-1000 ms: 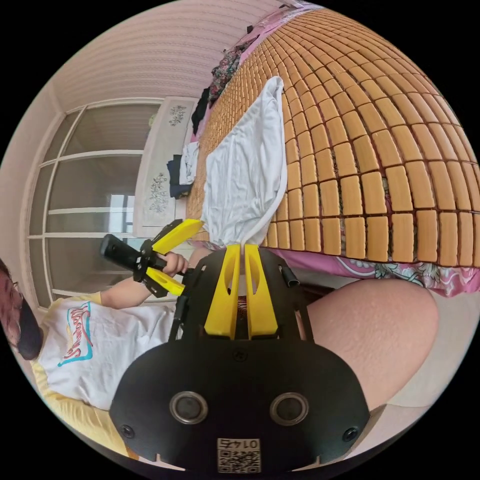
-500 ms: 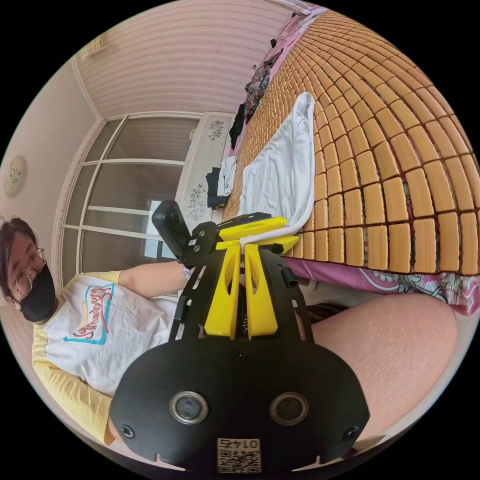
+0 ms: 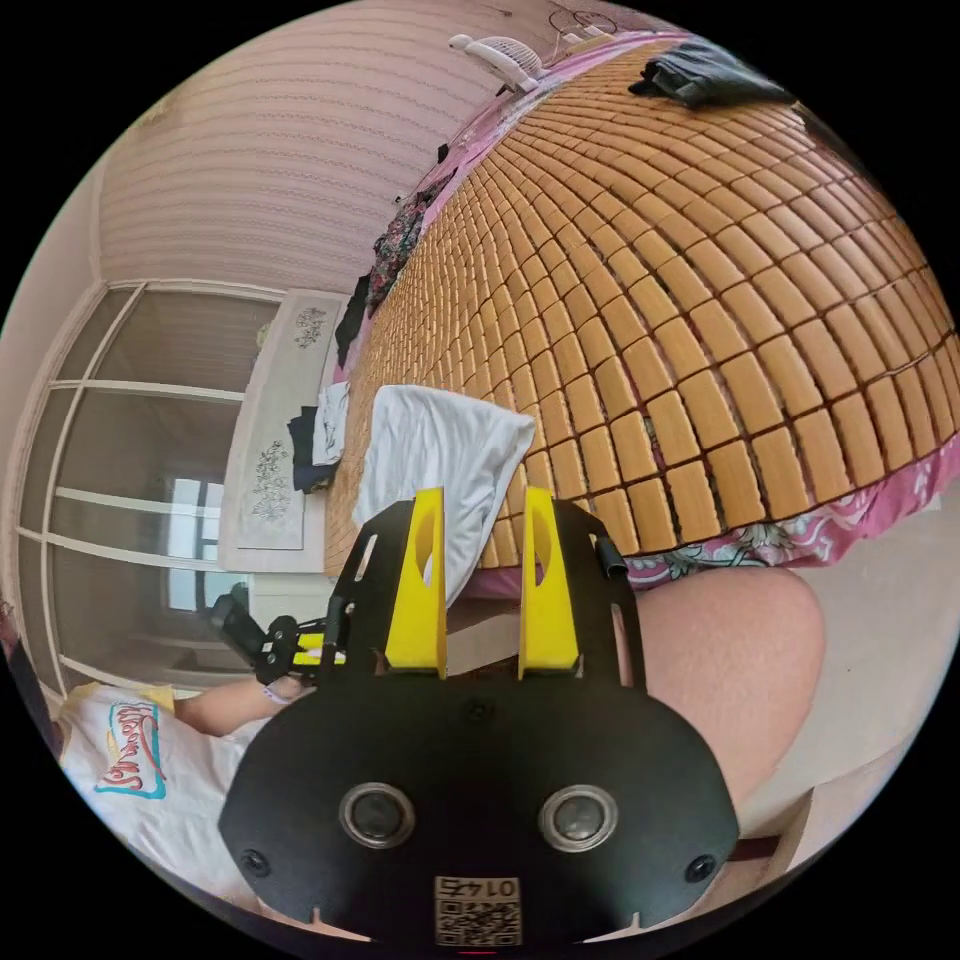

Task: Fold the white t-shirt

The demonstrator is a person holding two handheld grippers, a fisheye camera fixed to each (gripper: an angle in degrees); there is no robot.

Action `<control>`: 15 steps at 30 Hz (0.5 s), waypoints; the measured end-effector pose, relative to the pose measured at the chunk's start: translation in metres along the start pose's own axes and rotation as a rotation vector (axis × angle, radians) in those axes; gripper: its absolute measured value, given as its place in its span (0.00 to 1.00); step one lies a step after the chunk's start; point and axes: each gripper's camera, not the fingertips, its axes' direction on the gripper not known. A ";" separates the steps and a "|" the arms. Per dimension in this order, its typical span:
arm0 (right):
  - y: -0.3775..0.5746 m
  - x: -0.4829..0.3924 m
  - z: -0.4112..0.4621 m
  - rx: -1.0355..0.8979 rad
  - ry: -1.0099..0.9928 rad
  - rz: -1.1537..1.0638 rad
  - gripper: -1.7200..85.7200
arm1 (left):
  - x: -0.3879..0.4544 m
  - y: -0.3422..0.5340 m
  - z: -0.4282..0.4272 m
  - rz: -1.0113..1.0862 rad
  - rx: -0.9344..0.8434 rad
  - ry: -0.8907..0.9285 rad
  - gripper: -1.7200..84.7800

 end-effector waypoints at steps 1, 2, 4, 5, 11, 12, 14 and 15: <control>-0.001 -0.002 0.003 0.008 0.010 0.005 0.11 | 0.002 0.005 -0.006 -0.003 0.017 -0.002 0.02; -0.003 -0.004 0.011 0.005 0.026 0.027 0.10 | 0.004 0.009 -0.012 0.001 0.028 -0.006 0.02; -0.005 -0.002 0.030 -0.067 0.035 0.070 0.08 | 0.007 0.014 -0.019 0.011 0.043 -0.021 0.02; -0.004 -0.003 0.037 -0.085 0.051 0.091 0.07 | 0.008 0.017 -0.024 0.013 0.051 -0.025 0.02; 0.013 -0.046 0.037 -0.059 0.090 -0.065 0.04 | 0.007 0.032 -0.054 -0.009 0.114 -0.016 0.02; 0.018 -0.055 0.032 -0.044 0.075 -0.084 0.04 | 0.008 0.034 -0.058 -0.010 0.124 -0.015 0.02; 0.025 -0.069 0.022 -0.013 0.045 -0.112 0.03 | 0.011 0.040 -0.075 -0.019 0.179 -0.001 0.02; 0.029 -0.081 0.015 0.007 0.034 -0.139 0.03 | 0.012 0.041 -0.080 -0.023 0.196 0.005 0.02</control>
